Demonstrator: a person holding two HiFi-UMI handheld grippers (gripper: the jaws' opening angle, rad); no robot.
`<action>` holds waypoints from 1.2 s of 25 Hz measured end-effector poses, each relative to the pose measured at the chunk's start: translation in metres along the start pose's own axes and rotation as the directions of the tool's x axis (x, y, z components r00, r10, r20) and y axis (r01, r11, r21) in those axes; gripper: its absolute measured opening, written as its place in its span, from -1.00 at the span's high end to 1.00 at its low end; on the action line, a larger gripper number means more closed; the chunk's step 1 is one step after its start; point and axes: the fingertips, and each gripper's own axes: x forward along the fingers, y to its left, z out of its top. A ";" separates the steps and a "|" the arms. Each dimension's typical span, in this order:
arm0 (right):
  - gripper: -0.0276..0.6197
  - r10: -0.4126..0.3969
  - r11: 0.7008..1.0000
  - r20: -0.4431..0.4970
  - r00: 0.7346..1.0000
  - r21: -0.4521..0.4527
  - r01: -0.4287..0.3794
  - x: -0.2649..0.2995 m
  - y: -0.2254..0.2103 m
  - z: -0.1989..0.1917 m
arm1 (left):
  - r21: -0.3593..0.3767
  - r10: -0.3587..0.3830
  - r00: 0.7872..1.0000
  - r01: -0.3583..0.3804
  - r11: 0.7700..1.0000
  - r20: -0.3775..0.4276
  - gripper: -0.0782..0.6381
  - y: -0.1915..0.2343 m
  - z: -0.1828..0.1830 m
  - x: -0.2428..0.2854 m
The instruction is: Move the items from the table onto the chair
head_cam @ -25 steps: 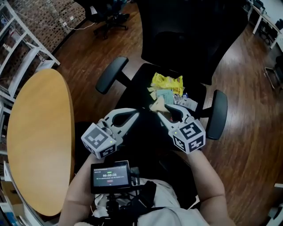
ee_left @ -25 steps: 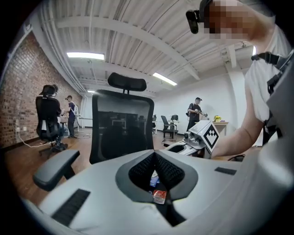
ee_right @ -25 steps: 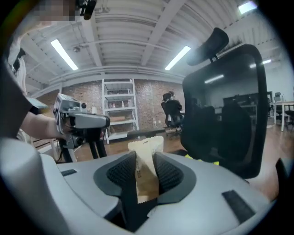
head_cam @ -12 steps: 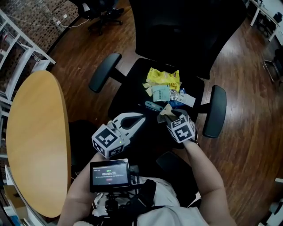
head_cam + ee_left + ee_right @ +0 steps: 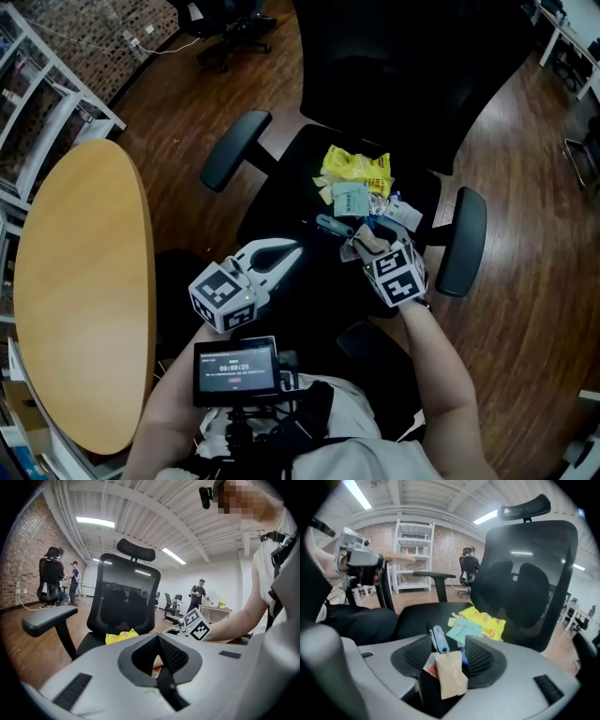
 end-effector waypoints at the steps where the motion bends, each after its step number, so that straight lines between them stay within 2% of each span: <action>1: 0.20 0.027 1.000 0.056 0.998 0.006 -0.027 -0.006 0.004 0.015 | -0.012 0.007 1.000 -0.006 1.000 0.013 0.75 0.002 0.003 -0.004; 2: 0.27 0.047 0.999 0.117 0.992 0.012 -0.049 -0.014 0.009 0.033 | -0.024 0.014 1.000 -0.014 1.000 0.027 0.75 0.004 0.007 -0.009; 3: 0.41 0.063 0.998 0.180 0.982 0.016 -0.067 -0.023 0.013 0.053 | -0.039 0.024 0.999 -0.022 0.999 0.043 0.75 0.006 0.012 -0.014; 5: 0.67 0.099 0.994 0.300 0.949 0.017 -0.109 -0.041 0.025 0.097 | -0.085 0.043 0.995 -0.035 0.996 0.089 0.75 0.010 0.027 -0.028; 6: 0.83 0.127 0.990 0.356 0.926 0.015 -0.142 -0.050 0.034 0.120 | -0.112 0.051 0.992 -0.038 0.993 0.118 0.75 0.012 0.037 -0.037; 7: 0.89 0.162 0.983 0.408 0.898 0.009 -0.182 -0.058 0.043 0.143 | -0.133 0.058 0.987 -0.039 0.990 0.148 0.75 0.013 0.049 -0.046; 10: 0.89 0.285 0.952 0.528 0.800 -0.056 -0.302 -0.079 0.074 0.205 | -0.139 0.071 0.973 -0.042 0.989 0.217 0.75 0.012 0.080 -0.069; 14: 0.89 0.435 0.892 0.590 0.680 -0.177 -0.417 -0.100 0.121 0.270 | -0.095 0.080 0.961 -0.057 0.994 0.264 0.75 0.001 0.115 -0.104; 16: 0.89 0.514 0.849 0.593 0.620 -0.248 -0.467 -0.108 0.153 0.299 | -0.079 0.132 0.951 -0.114 0.990 0.281 0.76 0.000 0.132 -0.129; 20: 0.90 0.650 0.751 0.556 0.517 -0.372 -0.545 -0.108 0.215 0.335 | -0.065 0.256 0.909 -0.249 0.966 0.328 0.76 0.006 0.152 -0.183; 22: 0.89 0.700 0.704 0.534 0.475 -0.401 -0.586 -0.103 0.244 0.345 | -0.075 0.321 0.883 -0.315 0.946 0.343 0.76 0.014 0.152 -0.214; 24: 0.89 0.740 0.659 0.514 0.434 -0.423 -0.622 -0.100 0.275 0.354 | -0.096 0.400 0.847 -0.392 0.915 0.350 0.76 0.020 0.150 -0.249; 27: 0.89 0.794 0.587 0.480 0.372 -0.451 -0.672 -0.099 0.325 0.363 | -0.088 0.497 0.799 -0.499 0.862 0.338 0.76 0.022 0.144 -0.300; 30: 0.89 0.851 0.502 0.427 0.308 -0.482 -0.718 -0.100 0.380 0.367 | -0.098 0.589 0.744 -0.592 0.800 0.314 0.76 0.018 0.130 -0.347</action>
